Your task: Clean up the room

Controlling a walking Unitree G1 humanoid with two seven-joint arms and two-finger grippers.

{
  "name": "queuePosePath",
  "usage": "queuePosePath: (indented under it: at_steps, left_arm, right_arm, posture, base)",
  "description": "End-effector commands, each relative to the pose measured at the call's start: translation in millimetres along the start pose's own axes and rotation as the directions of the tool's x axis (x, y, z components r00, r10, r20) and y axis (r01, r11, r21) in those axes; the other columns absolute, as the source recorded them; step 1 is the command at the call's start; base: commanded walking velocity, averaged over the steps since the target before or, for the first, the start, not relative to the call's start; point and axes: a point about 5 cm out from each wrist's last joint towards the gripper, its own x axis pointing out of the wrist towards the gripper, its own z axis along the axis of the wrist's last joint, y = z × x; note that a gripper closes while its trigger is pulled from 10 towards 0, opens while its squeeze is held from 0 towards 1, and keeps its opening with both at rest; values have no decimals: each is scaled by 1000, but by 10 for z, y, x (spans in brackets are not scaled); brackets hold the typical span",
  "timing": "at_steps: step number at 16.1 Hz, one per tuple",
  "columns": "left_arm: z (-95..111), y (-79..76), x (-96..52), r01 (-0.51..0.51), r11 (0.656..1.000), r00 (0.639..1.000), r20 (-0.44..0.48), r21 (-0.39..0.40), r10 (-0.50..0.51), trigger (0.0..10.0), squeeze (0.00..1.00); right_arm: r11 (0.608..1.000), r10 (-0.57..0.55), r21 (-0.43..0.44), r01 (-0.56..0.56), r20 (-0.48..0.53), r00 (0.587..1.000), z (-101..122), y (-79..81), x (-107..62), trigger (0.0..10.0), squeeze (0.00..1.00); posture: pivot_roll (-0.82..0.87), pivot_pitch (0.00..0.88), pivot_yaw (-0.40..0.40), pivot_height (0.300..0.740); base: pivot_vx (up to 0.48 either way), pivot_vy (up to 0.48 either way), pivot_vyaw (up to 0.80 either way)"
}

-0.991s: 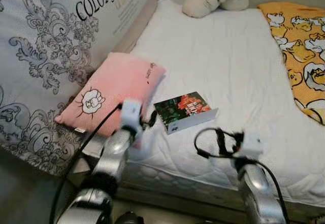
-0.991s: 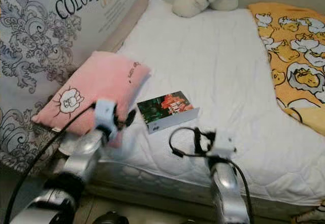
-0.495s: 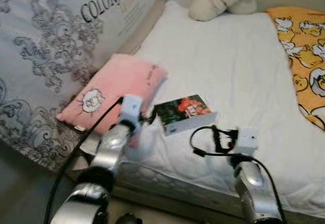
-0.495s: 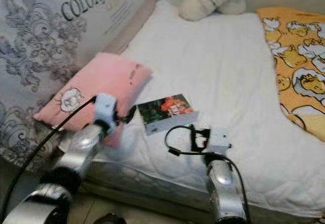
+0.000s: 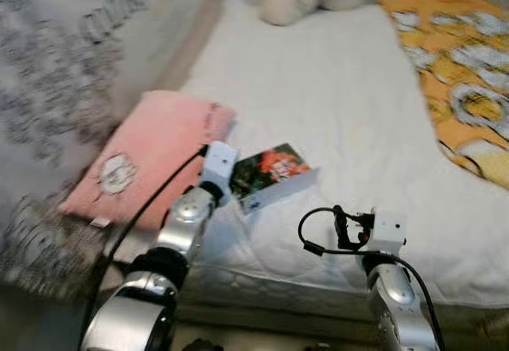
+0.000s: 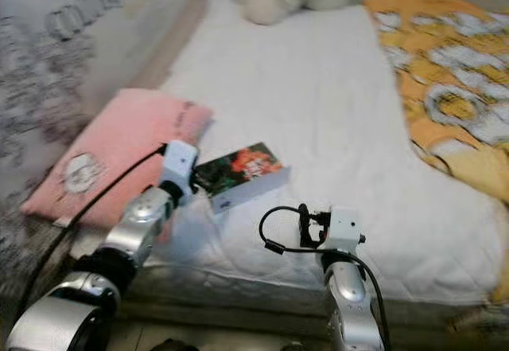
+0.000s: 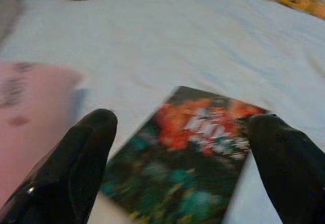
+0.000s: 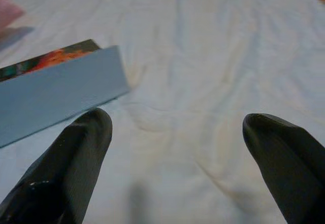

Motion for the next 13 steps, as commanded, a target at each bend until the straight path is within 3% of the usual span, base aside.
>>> queuePosePath:
  at_steps: [1,2,3,4,5,7,9,10,13]
  left_arm:
    - [15,5,28,18,999,1000,-23,36,-17,10000,0]
    - [3,15,28,28,999,999,-39,31,-27,10000,0]
    - [-2,29,13,43,999,998,-37,21,-43,10000,63]
    - [-5,43,-9,74,997,997,-36,11,-73,10000,1000]
    - [-14,40,-28,104,995,994,-39,3,-104,10000,1000]
    - [-193,-31,-58,171,985,974,-155,15,-167,10000,1000]
    - [-264,-42,-56,150,989,970,-194,2,-147,10000,965]
    - [-266,-44,-55,160,987,967,-201,-11,-159,10000,16]
    - [-375,-24,-101,170,985,948,-269,-34,-173,10000,0]
  right_arm:
    - [1000,-4,-8,4,-6,1000,-9,-9,-31,10000,0]
    - [1000,-4,-13,4,-9,1000,-13,-16,-44,10000,0]
    - [1000,-6,-14,6,-10,1000,-18,-26,-62,10000,0]
    - [1000,-8,-16,8,-13,1000,-29,-38,-85,10000,0]
    - [1000,-6,-18,6,-14,1000,-44,-45,-109,10000,0]
    - [1000,19,-12,-19,-32,999,-88,-17,-130,10000,0]
    - [999,29,-21,-30,-30,999,-68,-2,-109,10000,0]
    - [999,33,-26,-34,-29,999,-60,-3,-94,10000,0]
    - [998,46,-39,-47,-30,999,-44,-13,-63,10000,0]
  posture:
    - [-78,0,80,740]
    - [-83,0,82,740]
    - [-85,0,81,740]
    - [-84,0,79,740]
    - [-80,0,75,740]
    - [-77,0,72,740]
    - [-71,0,61,740]
    - [-71,0,61,740]
    - [-61,0,47,740]
  base:
    - [0,0,-675]
    - [0,0,-675]
    - [0,0,-681]
    - [0,0,-675]
    - [0,0,-681]
    - [0,0,-341]
    - [0,0,0]
    - [0,0,0]
    - [0,0,0]
